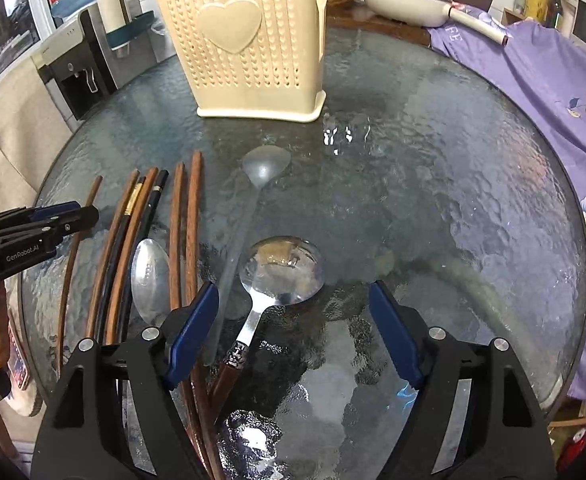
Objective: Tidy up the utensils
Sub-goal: 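Move the right tool to the silver ladle while the left tool approaches the brown chopsticks, then close the right tool on the ladle handle while the left tool grasps one brown chopstick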
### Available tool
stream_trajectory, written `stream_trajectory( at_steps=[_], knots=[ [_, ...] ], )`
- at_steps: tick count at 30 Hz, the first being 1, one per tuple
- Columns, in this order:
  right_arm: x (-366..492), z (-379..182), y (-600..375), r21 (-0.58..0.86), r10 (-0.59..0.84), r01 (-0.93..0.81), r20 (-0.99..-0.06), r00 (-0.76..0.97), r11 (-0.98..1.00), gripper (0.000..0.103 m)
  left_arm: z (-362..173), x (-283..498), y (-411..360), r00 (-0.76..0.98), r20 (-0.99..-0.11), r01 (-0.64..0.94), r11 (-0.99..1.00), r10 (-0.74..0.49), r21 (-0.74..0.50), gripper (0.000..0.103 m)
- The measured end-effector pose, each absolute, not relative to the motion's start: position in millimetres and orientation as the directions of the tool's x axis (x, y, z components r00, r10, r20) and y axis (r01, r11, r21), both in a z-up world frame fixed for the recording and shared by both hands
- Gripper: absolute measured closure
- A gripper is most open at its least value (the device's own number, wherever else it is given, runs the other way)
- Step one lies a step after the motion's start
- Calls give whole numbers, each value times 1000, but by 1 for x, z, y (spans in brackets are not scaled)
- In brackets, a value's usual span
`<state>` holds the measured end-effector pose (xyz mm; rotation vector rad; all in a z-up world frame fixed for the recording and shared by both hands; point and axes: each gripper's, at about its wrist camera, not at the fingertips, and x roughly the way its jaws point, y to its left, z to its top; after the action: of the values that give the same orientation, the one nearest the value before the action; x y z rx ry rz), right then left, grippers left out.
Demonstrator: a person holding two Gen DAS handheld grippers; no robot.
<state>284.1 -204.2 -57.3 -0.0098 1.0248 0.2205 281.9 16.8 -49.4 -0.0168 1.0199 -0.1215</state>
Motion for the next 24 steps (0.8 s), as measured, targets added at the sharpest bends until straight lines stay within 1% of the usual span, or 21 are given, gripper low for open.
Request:
stream_trajectory(
  at_steps=[1, 3, 10, 14, 18, 24],
  knots=[
    [286, -59, -205, 94, 173, -181, -853, 493, 979, 33, -49, 282, 16, 520, -848, 94, 993, -106, -67, 69],
    [287, -62, -205, 91, 169, -181, -856, 488, 979, 35, -49, 283, 16, 521, -848, 93, 994, -98, -58, 72],
    [292, -64, -200, 49, 132, -181, -864, 486, 982, 35, -49, 291, 13, 504, -858, 103, 993, -97, -52, 77],
    [297, -63, -196, 37, 119, -179, -873, 472, 983, 41, -49, 297, 10, 493, -867, 105, 994, -76, -28, 79],
    [300, -62, -194, 36, 118, -186, -884, 453, 982, 42, -49, 302, 9, 479, -875, 107, 994, -69, -20, 80],
    [310, -59, -197, 83, 153, -193, -911, 382, 978, 42, -49, 312, 2, 448, -893, 122, 992, -33, 25, 81]
  ],
)
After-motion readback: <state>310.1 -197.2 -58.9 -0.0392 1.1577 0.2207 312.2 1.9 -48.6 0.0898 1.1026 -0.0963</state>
